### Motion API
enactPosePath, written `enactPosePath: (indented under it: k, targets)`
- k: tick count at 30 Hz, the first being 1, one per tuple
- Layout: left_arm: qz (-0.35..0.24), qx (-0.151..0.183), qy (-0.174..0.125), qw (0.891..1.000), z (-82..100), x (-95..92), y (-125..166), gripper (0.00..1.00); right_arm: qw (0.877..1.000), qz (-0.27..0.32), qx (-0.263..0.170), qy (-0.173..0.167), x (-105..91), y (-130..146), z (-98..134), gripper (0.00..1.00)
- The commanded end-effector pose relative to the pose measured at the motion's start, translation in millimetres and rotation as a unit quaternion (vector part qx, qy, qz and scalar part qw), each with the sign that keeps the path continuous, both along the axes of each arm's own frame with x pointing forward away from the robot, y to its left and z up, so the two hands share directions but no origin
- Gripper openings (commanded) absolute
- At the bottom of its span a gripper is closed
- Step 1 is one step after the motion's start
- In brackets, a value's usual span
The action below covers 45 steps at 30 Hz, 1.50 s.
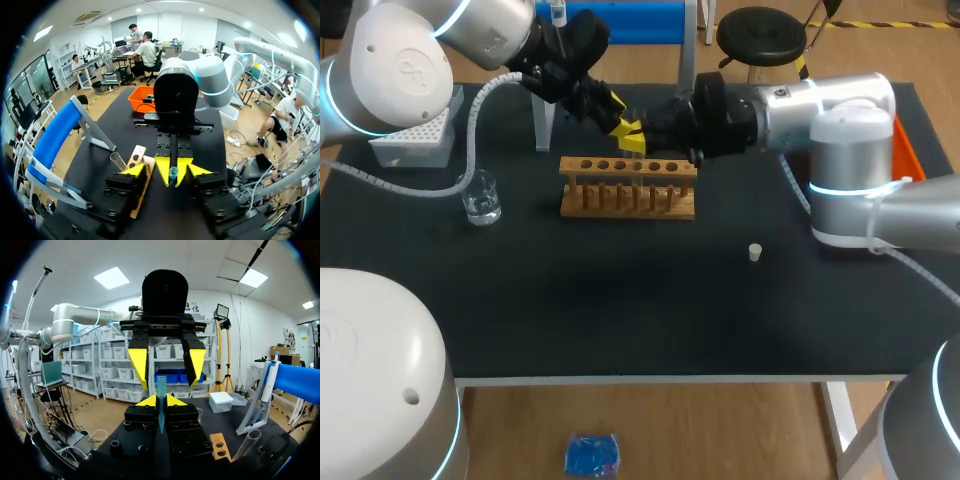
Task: Invert the test tube, pick up the pipette, mount the tip to pipette, aspirate from beaker and dispense into the tube, eject the tip, return the pipette, and cap with the stopper.
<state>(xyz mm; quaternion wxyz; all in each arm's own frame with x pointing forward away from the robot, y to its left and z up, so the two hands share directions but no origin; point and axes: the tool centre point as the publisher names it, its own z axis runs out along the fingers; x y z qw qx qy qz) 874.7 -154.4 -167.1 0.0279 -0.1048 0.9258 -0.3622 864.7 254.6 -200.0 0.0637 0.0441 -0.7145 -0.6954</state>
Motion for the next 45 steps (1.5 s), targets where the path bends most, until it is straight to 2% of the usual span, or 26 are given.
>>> enactPosePath:
  k: [1,12,23,30,36,45]
  targets:
    - [-0.001,0.001,0.002,1.0,0.7,0.6,0.3,1.0,1.0,-0.004,-0.004,-0.002,-1.5,-10.0,3.5,0.0]
    - [-0.001,0.001,0.002,1.0,0.7,0.6,0.3,1.0,1.0,-0.007,-0.011,-0.01,1.5,-59.5,11.0,0.0]
    - [-0.001,0.001,0.002,1.0,0.7,0.6,0.3,1.0,0.999,-0.023,-0.013,-0.03,4.5,-137.1,17.8,0.0]
    - [-0.001,0.001,0.002,1.0,0.7,0.6,0.3,1.0,0.999,-0.036,-0.023,-0.03,-0.4,-178.9,10.6,0.0]
    - [-0.001,0.001,0.002,1.0,0.7,0.6,0.3,1.0,0.999,-0.041,-0.011,-0.014,-10.3,-203.8,4.2,0.0]
    - [-0.001,0.001,0.002,1.0,0.7,0.6,0.3,1.0,0.999,-0.039,0.001,-0.001,-19.5,-220.5,-10.2,0.0]
